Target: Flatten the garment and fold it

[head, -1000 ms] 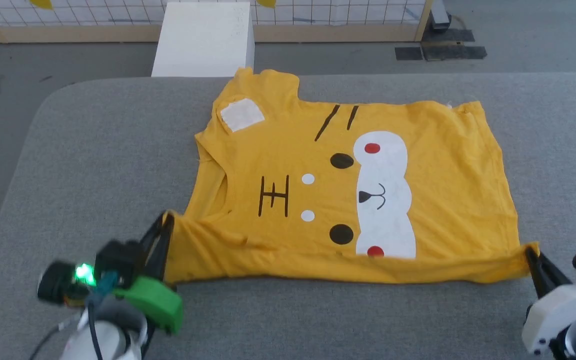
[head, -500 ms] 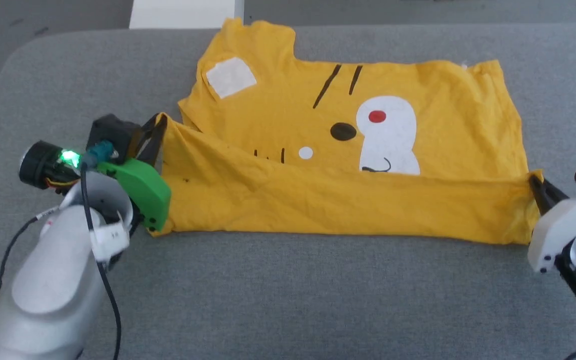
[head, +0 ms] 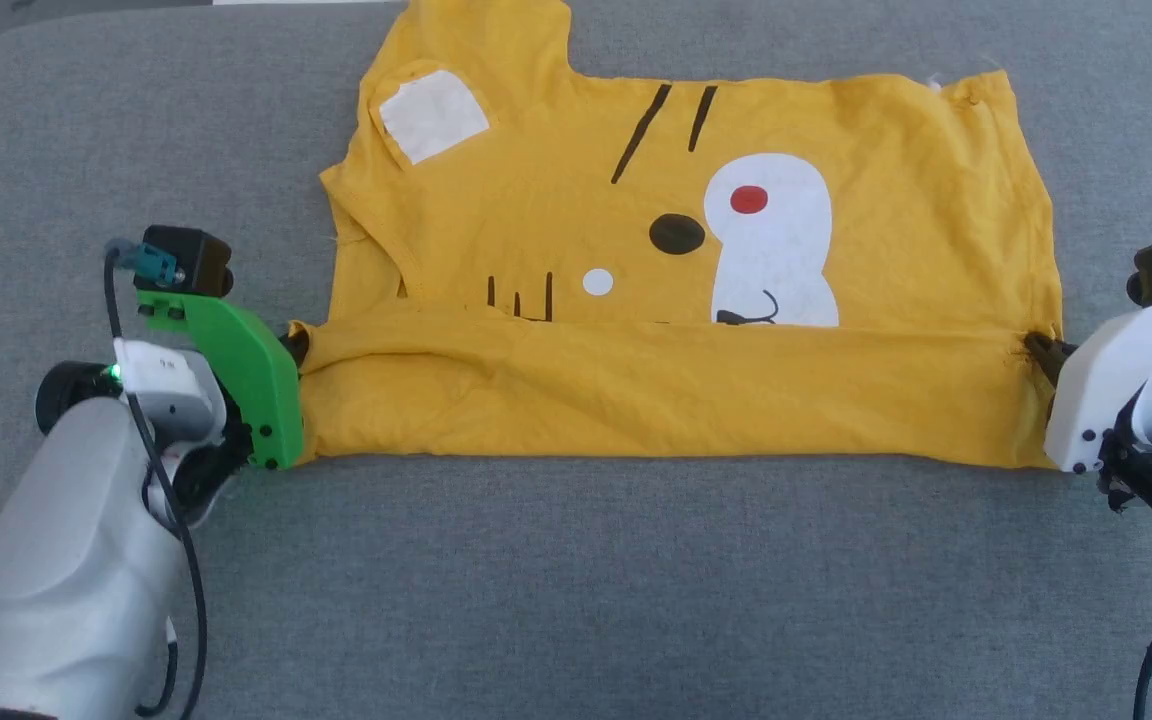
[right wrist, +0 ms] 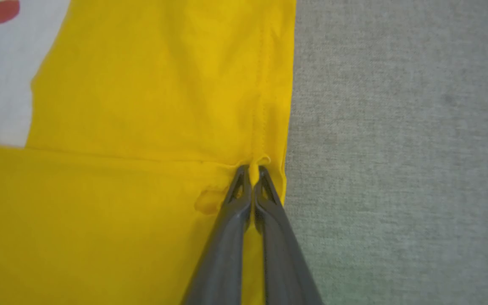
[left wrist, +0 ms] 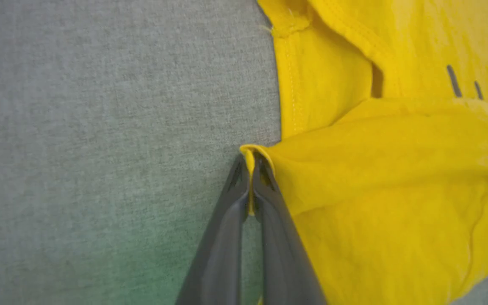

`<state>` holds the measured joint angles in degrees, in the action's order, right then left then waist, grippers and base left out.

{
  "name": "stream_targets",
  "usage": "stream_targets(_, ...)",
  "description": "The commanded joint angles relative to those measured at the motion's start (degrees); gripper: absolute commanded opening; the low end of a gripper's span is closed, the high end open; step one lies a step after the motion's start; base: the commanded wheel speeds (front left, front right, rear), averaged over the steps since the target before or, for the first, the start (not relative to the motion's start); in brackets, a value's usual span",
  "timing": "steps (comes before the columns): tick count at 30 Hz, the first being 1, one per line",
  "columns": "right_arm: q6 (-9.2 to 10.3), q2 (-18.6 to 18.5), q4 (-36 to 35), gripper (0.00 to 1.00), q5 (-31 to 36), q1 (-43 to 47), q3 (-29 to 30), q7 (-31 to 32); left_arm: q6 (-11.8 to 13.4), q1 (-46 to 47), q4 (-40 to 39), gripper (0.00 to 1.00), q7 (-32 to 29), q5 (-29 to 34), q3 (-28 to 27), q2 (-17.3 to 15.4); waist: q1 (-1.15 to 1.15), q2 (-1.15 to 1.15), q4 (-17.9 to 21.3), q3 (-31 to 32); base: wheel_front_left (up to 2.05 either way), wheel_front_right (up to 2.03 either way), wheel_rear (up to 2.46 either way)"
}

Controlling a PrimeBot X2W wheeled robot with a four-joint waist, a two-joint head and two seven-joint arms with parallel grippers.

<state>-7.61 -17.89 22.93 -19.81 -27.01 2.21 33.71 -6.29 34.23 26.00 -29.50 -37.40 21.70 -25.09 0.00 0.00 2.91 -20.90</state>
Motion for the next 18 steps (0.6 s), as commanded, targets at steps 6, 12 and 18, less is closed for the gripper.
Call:
stream_targets(6, 0.12, 0.88, -0.30, 1.00, -0.59, 3.75, 3.00, -4.24, 4.15, -5.94, -3.07, 1.00, 16.97, 4.40, -1.69, 2.02, 0.00, 0.00, -1.27, 4.29, 0.00, 0.00, 0.00)
stream_targets(12, 0.12, 3.38, -4.08, 1.00, 0.02, 10.08, 5.67, -17.40, 9.19, -12.23, -6.24, 1.00, 35.60, 8.11, -3.78, 5.20, 0.00, 0.00, -2.34, 9.56, 0.00, 0.00, 0.00)
stream_targets(18, 0.12, 7.60, -9.80, 1.00, 1.34, 17.37, 6.26, -30.22, 12.21, -18.69, -8.56, 1.00, 41.31, 9.13, -3.33, 7.86, 0.00, 0.00, -2.36, 12.62, 0.00, 0.00, 0.00)
